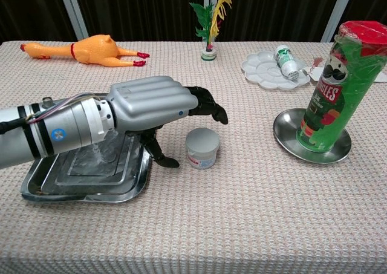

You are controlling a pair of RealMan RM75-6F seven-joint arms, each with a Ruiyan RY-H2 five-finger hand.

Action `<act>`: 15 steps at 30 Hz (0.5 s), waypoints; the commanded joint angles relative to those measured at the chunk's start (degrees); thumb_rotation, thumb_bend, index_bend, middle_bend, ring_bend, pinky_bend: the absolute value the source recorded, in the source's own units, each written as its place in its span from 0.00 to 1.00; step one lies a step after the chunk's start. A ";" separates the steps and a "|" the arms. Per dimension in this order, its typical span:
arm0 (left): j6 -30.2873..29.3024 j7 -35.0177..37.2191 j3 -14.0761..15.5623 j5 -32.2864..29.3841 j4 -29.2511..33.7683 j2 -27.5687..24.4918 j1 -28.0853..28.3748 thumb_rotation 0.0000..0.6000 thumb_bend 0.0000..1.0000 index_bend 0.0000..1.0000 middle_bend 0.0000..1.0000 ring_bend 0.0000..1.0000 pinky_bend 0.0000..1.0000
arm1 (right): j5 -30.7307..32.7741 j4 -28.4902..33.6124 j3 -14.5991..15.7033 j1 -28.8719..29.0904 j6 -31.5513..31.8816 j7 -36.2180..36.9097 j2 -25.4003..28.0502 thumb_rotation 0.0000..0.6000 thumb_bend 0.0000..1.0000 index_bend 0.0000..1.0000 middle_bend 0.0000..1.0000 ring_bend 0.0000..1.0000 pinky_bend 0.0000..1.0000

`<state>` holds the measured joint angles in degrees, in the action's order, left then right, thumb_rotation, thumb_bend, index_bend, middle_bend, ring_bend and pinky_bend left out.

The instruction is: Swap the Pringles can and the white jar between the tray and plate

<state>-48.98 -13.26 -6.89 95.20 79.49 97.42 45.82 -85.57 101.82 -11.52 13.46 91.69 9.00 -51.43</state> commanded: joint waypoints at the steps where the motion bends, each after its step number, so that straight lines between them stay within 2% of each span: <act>1: -0.37 -0.34 0.71 -0.53 0.16 0.15 0.14 1.00 0.15 0.23 0.23 0.15 0.41 | 0.30 -0.36 -0.24 -0.01 -0.33 -0.44 -0.58 1.00 0.00 0.00 0.00 0.00 0.00; 15: -2.40 0.24 3.14 -0.21 -2.54 2.60 1.60 1.00 0.17 0.27 0.27 0.21 0.48 | 0.39 -0.38 -0.64 -0.08 -1.88 -0.48 -1.08 1.00 0.01 0.00 0.00 0.00 0.00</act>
<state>-51.27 -13.05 -3.91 94.98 77.19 99.79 47.28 -85.20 101.46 -12.17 13.40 89.82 8.49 -52.49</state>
